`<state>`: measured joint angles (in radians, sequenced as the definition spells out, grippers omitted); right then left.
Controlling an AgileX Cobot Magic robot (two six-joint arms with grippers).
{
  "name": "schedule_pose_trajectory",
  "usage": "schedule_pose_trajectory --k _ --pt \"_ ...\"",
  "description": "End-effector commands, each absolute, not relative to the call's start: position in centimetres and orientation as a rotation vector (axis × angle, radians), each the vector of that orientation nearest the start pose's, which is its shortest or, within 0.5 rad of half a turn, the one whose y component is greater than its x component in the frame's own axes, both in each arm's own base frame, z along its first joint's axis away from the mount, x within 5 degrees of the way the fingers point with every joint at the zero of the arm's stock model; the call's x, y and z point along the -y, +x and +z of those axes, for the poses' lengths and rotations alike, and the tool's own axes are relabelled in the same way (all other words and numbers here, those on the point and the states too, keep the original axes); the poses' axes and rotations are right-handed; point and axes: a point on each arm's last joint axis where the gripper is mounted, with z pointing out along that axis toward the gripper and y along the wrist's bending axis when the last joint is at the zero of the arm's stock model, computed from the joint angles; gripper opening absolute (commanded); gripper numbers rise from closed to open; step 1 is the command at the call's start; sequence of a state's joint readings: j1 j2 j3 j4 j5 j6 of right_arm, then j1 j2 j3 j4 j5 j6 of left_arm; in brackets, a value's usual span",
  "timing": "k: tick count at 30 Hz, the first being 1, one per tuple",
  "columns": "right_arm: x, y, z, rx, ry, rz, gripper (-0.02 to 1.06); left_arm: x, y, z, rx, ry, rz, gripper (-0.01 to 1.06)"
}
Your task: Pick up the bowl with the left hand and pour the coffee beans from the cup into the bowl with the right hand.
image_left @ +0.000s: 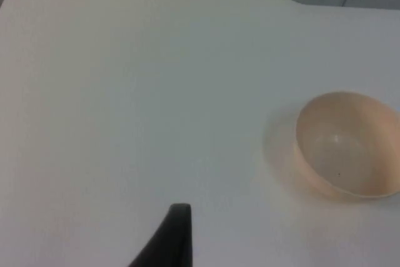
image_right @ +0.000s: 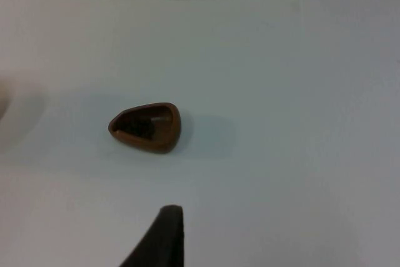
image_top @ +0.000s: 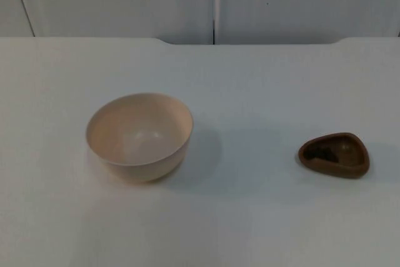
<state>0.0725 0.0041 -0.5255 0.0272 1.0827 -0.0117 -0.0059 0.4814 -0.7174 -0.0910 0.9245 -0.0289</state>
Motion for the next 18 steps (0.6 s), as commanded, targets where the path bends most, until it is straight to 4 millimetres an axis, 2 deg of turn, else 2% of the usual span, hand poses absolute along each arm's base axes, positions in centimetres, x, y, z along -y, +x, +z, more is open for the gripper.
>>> schedule_pose_trajectory --k 1,12,15,18 --pt "-0.2 -0.8 28.0 -2.045 -0.083 0.065 1.05 0.9 8.2 34.4 -2.163 -0.038 -0.15 1.05" --pt "-0.2 -0.8 28.0 -2.045 -0.083 0.065 1.05 0.9 12.6 37.0 -2.218 0.022 -0.126 1.05" --pt "-0.2 -0.8 28.0 -2.045 -0.083 0.065 1.05 1.2 13.5 37.2 -2.231 0.043 -0.153 1.05" --pt "-0.2 -0.8 28.0 -2.045 -0.083 0.065 1.05 2.1 15.2 37.4 -2.25 0.106 -0.258 1.05"
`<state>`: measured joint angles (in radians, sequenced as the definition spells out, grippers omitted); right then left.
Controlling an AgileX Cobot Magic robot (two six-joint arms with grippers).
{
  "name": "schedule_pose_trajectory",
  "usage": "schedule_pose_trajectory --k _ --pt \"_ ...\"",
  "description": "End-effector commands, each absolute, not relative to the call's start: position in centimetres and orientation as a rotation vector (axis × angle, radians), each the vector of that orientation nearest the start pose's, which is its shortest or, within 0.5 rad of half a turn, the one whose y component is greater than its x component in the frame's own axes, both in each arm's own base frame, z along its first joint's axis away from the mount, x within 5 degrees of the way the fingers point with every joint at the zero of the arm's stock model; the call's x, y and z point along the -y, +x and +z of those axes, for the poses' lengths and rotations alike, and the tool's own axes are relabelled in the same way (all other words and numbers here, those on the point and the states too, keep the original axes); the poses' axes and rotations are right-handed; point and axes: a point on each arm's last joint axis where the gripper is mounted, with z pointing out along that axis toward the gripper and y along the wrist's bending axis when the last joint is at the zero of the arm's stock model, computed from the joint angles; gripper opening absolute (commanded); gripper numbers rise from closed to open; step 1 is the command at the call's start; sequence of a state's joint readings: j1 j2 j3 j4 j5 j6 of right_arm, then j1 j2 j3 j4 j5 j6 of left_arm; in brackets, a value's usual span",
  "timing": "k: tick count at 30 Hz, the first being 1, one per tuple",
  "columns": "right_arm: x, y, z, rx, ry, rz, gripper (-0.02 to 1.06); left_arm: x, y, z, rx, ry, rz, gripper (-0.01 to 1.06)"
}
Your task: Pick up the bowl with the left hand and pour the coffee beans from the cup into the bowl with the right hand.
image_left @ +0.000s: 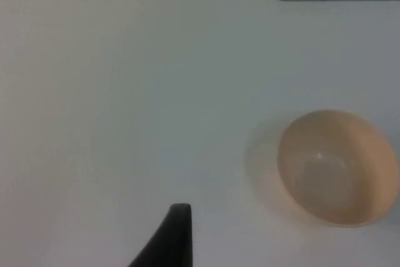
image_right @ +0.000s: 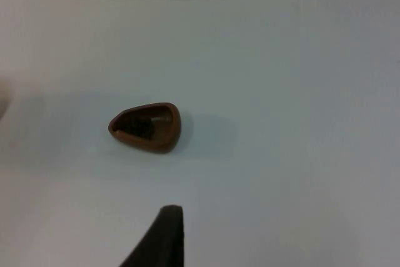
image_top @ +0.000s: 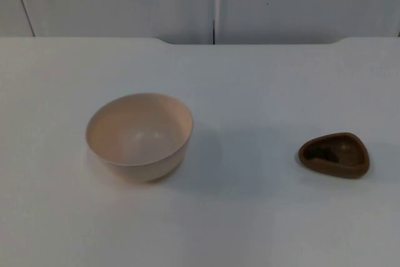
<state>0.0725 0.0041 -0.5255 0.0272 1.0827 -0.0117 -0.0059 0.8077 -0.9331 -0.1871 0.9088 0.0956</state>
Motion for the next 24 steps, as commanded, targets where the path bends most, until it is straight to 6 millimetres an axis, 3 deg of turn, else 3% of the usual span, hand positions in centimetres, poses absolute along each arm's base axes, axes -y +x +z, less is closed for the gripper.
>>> schedule_pose_trajectory --k 1,24 --pt "-0.2 -0.8 28.0 -2.045 -0.083 0.065 1.05 2.4 15.6 37.4 -2.251 0.129 -0.288 1.05" --pt "-0.2 -0.8 28.0 -2.045 -0.083 0.065 1.05 4.7 21.8 33.1 -2.416 0.275 -0.536 1.05"
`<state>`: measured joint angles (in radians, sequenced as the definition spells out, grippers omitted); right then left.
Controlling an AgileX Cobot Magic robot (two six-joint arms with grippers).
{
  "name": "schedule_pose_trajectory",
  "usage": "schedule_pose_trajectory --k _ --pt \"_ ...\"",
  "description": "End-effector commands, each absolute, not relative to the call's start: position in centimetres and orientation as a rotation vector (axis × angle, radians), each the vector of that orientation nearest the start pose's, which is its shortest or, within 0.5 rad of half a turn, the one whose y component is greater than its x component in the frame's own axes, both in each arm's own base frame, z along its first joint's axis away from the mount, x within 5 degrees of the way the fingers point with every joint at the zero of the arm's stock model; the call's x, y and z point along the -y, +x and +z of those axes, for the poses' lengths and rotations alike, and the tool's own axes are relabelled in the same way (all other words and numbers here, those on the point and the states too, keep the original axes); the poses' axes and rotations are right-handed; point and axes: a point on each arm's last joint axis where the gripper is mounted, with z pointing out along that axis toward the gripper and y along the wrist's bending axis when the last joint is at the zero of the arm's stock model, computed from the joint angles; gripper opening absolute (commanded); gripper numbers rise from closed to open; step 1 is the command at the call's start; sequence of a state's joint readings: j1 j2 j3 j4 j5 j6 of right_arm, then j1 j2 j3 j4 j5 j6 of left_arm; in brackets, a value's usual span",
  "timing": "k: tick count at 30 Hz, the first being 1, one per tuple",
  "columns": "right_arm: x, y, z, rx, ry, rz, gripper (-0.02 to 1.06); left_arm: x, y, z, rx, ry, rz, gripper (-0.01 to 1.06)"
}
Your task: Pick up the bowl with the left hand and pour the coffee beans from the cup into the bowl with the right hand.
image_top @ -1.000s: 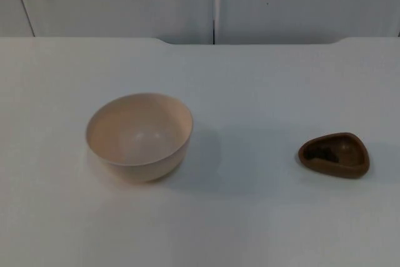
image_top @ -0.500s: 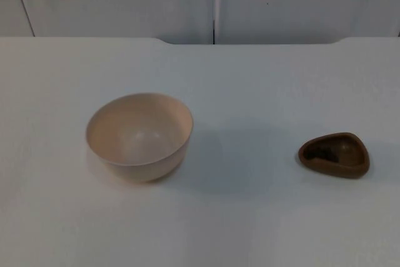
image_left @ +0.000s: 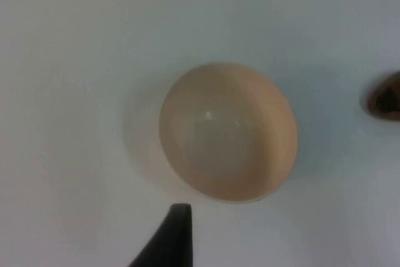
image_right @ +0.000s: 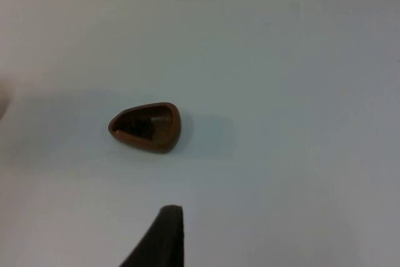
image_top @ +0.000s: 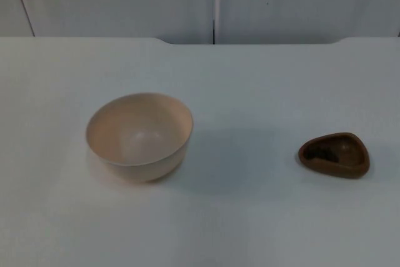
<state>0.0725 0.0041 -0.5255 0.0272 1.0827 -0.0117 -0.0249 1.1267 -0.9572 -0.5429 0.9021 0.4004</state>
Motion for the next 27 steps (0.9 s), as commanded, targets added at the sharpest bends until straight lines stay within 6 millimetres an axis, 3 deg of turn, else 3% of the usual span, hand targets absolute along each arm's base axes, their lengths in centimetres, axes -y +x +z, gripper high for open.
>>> schedule_pose_trajectory --k 1,8,23,27 --pt "-0.2 -0.8 28.0 -2.045 -0.083 0.065 1.05 5.0 22.1 32.8 -2.427 0.289 -0.54 1.05" --pt "-0.2 -0.8 28.0 -2.045 -0.083 0.065 1.05 7.3 24.5 30.0 -2.492 0.375 -0.541 1.05" --pt "-0.2 -0.8 28.0 -2.045 -0.083 0.065 1.05 7.8 28.9 23.6 -2.65 0.281 -0.516 1.05" --pt "-0.2 -0.8 28.0 -2.045 -0.083 0.065 1.05 7.9 30.1 22.7 -2.682 0.259 -0.505 1.05"
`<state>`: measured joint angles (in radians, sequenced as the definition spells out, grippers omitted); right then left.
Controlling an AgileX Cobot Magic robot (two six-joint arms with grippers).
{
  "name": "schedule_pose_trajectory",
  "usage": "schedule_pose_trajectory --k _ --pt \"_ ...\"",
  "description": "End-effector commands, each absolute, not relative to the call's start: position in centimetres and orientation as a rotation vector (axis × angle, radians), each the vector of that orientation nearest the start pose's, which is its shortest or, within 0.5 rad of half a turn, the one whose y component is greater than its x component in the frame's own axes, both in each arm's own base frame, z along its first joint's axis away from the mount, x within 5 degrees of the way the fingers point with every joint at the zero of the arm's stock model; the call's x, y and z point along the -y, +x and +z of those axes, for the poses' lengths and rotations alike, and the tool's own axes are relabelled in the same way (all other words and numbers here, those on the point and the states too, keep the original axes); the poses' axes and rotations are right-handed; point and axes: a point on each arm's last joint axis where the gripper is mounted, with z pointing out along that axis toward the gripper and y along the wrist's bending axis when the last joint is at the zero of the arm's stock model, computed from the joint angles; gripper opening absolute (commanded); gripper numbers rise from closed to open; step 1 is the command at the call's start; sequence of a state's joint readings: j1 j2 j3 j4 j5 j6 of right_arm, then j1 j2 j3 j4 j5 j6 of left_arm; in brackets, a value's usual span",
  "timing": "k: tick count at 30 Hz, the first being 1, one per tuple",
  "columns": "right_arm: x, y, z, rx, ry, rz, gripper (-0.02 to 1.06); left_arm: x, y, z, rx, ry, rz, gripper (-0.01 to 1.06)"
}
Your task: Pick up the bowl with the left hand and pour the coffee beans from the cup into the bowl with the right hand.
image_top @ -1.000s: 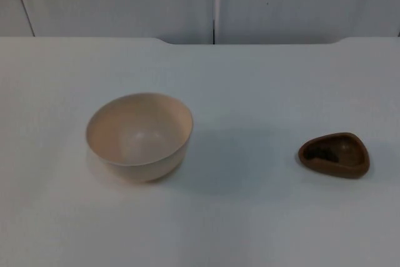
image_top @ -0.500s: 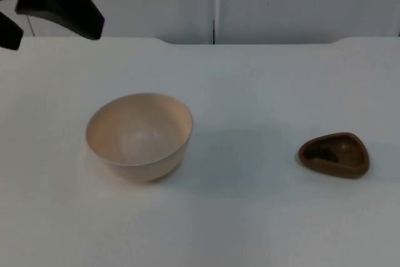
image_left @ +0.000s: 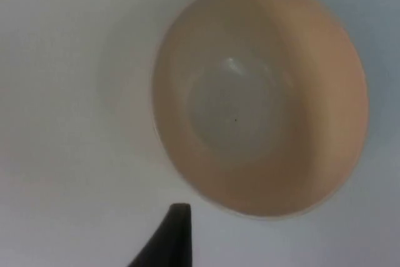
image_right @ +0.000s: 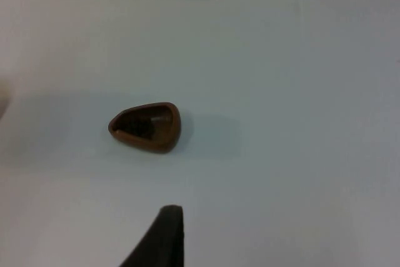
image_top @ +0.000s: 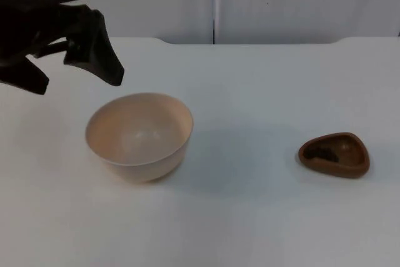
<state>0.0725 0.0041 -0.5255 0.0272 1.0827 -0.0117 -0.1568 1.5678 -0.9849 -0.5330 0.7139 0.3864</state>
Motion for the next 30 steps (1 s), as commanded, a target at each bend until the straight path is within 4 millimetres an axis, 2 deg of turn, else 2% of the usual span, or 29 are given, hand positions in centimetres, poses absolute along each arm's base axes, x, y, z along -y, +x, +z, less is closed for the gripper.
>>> schedule_pose_trajectory --k 1,8,17,23,27,30 --pt "-0.2 -0.8 28.0 -2.045 -0.083 0.065 1.05 7.9 30.7 22.5 -2.692 0.252 -0.487 1.05" --pt "-0.2 -0.8 28.0 -2.045 -0.083 0.065 1.05 7.7 32.8 21.5 -2.768 0.21 -0.408 1.05" --pt "-0.2 -0.8 28.0 -2.045 -0.083 0.065 1.05 8.0 34.8 18.2 -2.855 0.201 -0.41 1.03" --pt "-0.2 -0.8 28.0 -2.045 -0.083 0.065 1.05 7.9 35.7 16.8 -2.88 0.197 -0.419 0.99" --pt "-0.2 -0.8 28.0 -2.045 -0.083 0.065 1.05 6.2 36.6 15.6 -2.869 0.1 -0.571 0.98" --pt "-0.2 -0.8 28.0 -2.045 -0.083 0.065 1.05 5.5 36.7 15.3 -2.869 0.076 -0.587 0.98"
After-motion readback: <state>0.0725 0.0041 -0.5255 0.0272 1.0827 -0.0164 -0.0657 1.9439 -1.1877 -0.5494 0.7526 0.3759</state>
